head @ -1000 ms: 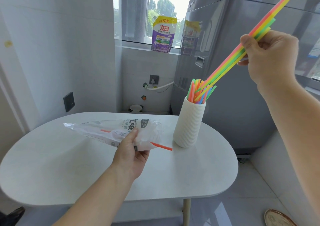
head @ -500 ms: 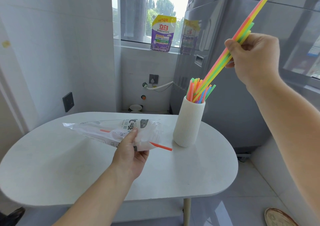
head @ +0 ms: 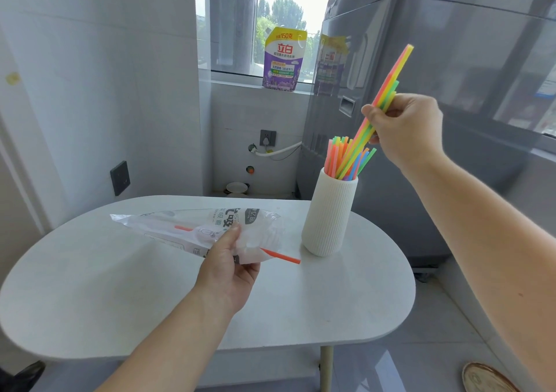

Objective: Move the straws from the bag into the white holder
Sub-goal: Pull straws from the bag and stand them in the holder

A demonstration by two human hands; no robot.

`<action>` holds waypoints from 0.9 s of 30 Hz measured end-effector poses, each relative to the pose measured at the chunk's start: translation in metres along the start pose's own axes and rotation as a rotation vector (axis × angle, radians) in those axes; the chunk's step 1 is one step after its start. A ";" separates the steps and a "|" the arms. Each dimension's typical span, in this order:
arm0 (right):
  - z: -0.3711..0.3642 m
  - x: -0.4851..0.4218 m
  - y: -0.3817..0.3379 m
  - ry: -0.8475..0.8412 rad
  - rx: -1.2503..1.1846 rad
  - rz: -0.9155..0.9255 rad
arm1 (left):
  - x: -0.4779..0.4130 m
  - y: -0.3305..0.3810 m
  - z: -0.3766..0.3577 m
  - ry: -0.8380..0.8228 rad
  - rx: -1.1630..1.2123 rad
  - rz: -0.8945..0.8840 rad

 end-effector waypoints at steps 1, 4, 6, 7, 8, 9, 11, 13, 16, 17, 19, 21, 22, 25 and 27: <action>-0.004 0.001 0.002 -0.014 0.009 -0.004 | 0.000 0.000 0.000 0.001 -0.002 0.001; -0.016 0.004 0.010 -0.054 0.037 -0.017 | 0.000 -0.001 0.000 -0.003 -0.005 0.009; -0.024 0.008 0.017 -0.082 0.074 -0.015 | -0.001 -0.001 0.000 -0.001 -0.010 0.013; -0.027 0.010 0.020 -0.097 0.099 -0.018 | -0.001 -0.001 0.000 0.001 -0.010 0.014; -0.029 0.011 0.023 -0.115 0.123 -0.026 | -0.001 0.000 0.000 0.002 -0.009 0.015; -0.031 0.013 0.026 -0.133 0.144 -0.038 | -0.002 0.000 0.001 0.003 -0.007 0.015; -0.033 0.015 0.031 -0.165 0.177 -0.056 | -0.002 0.000 0.001 0.000 -0.012 0.018; -0.033 0.016 0.033 -0.178 0.183 -0.054 | -0.002 0.000 0.001 -0.003 -0.018 0.018; -0.031 0.013 0.029 -0.122 0.180 -0.023 | -0.003 0.000 0.001 -0.011 -0.025 0.016; -0.029 0.011 0.027 -0.095 0.158 -0.012 | -0.003 -0.001 0.001 -0.013 -0.029 0.015; -0.027 0.007 0.022 -0.060 0.125 0.024 | -0.004 -0.001 0.001 -0.012 -0.030 0.010; -0.027 0.003 0.018 -0.068 0.153 0.086 | -0.004 -0.001 0.002 -0.011 -0.034 0.007; -0.027 0.001 0.016 -0.080 0.178 0.114 | -0.005 -0.002 0.002 -0.013 -0.036 0.007; -0.029 -0.006 0.013 -0.136 0.262 0.165 | -0.005 -0.002 0.003 -0.018 -0.039 0.008; -0.030 -0.009 0.016 -0.190 0.330 0.172 | -0.006 -0.001 0.003 -0.016 -0.039 0.007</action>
Point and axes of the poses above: each hand's wrist, its own x-axis away from the middle knuckle, its own z-axis out of the back of the hand, y = z × x, the point moved 1 cm from there along -x, towards the middle knuckle, and after that the axes turned 6 degrees about -x, right-handed, at the moved point
